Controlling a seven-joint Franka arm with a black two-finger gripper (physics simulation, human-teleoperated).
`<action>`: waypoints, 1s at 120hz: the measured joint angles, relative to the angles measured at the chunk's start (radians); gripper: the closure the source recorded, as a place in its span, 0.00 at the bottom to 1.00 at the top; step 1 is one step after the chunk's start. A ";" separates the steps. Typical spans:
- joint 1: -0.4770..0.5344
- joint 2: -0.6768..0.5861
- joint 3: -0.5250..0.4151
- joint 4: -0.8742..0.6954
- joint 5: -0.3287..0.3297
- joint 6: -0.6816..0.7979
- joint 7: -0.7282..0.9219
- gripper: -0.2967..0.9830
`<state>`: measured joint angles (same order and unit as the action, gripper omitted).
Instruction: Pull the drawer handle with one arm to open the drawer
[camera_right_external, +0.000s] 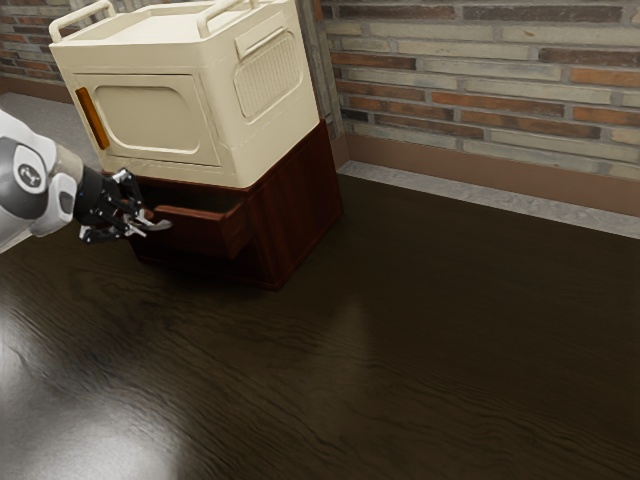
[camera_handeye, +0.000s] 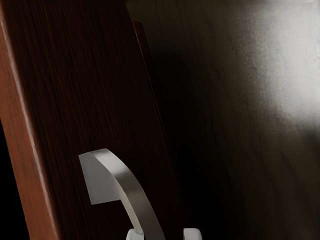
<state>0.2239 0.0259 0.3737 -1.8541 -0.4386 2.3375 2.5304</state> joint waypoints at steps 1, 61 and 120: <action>0.000 -0.004 0.000 -0.004 0.000 0.000 0.001 0.80; 0.025 -0.204 0.005 -0.224 0.032 0.003 0.041 0.80; -0.017 -0.322 0.053 -0.312 0.070 -0.007 0.056 0.81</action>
<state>0.2073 -0.2961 0.4266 -2.1663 -0.3682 2.3301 2.5862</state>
